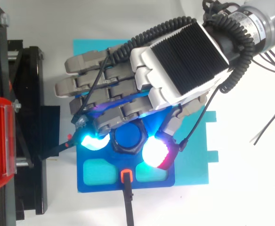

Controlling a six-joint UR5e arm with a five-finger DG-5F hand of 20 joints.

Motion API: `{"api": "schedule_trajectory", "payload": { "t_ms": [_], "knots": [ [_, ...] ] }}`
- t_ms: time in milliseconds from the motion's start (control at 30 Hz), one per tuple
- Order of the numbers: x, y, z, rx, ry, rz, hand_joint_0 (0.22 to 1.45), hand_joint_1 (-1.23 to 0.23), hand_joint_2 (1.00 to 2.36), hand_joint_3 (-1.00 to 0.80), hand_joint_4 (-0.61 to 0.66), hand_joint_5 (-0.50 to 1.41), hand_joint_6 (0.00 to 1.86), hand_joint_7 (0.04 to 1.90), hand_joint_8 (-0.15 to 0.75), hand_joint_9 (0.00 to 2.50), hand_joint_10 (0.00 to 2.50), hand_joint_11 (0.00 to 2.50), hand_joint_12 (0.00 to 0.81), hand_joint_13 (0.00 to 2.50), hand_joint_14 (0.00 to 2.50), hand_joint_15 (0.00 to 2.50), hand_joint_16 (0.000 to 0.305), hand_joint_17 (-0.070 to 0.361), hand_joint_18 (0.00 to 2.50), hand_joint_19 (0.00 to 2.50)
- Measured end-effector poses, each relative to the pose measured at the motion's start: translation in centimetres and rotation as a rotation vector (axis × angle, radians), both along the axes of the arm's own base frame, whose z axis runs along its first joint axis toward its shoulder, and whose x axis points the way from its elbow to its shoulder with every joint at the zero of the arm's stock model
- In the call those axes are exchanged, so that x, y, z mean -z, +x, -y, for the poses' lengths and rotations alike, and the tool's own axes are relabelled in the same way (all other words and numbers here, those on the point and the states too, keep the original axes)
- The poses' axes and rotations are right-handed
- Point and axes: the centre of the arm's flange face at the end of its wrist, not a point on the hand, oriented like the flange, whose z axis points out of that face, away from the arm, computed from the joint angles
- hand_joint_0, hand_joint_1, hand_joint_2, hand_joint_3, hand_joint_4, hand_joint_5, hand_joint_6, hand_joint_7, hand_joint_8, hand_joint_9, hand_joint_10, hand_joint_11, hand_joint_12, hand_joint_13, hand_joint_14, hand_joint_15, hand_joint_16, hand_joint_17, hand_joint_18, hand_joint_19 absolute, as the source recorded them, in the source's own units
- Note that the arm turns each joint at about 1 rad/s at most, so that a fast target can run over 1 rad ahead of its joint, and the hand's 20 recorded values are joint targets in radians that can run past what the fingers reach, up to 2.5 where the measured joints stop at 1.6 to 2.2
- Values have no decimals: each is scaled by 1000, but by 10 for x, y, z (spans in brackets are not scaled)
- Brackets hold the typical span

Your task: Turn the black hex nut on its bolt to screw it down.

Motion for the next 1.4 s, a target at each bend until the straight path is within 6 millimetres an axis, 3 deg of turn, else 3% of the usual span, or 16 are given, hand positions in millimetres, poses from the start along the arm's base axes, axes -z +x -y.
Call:
{"api": "schedule_trajectory", "payload": {
  "t_ms": [267,633,1000,1100,1400],
  "knots": [
    [0,-1,3,1,-2,1,499,-712,1001,-477,243,-163,557,1046,288,409,10,406,327,166,1,30,38,85,0,91],
    [0,-1,4,3,-8,4,558,-695,1008,-395,219,-168,606,974,269,424,11,428,307,185,0,42,35,78,0,91],
    [0,-1,2,0,-8,3,472,-661,1000,-500,263,-167,604,954,295,439,12,444,332,201,0,41,38,87,0,90],
    [0,-1,2,0,-8,3,422,-633,1000,-500,294,-163,512,1075,316,440,9,434,359,202,0,41,43,97,0,83],
    [-6,3,-3,-11,-5,10,353,-554,1000,-500,270,-210,502,848,349,406,8,388,406,201,0,38,53,118,0,85]
  ]
}}
